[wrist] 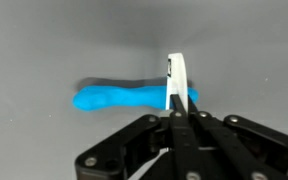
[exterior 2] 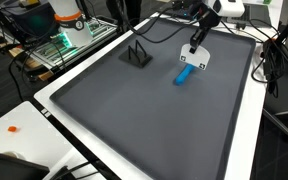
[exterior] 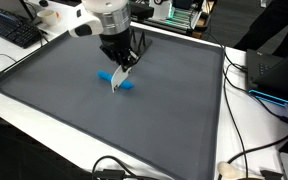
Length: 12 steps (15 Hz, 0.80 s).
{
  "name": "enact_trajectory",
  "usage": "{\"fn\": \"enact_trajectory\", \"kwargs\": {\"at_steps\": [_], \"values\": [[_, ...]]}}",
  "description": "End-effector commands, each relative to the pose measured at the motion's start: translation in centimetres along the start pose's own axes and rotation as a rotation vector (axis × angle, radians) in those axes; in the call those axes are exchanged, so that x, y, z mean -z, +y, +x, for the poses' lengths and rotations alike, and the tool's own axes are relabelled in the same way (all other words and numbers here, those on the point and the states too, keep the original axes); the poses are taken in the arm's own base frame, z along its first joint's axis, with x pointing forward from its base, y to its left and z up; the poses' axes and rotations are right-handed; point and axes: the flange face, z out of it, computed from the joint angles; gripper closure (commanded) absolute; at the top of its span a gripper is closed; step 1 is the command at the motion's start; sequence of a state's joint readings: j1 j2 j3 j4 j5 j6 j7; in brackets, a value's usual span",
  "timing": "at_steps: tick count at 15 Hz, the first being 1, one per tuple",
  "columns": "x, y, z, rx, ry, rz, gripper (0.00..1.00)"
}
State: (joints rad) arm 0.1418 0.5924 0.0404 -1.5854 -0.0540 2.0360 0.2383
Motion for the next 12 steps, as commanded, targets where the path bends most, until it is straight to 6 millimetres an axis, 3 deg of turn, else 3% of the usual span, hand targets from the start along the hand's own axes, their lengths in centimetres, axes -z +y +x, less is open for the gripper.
{"fn": "enact_trajectory", "kwargs": {"at_steps": [1, 12], "values": [[-1.2, -0.1, 0.9, 0.030, -0.039, -0.036, 0.99], [-3.5, 0.3, 1.8, 0.028, -0.039, -0.031, 0.99]]}}
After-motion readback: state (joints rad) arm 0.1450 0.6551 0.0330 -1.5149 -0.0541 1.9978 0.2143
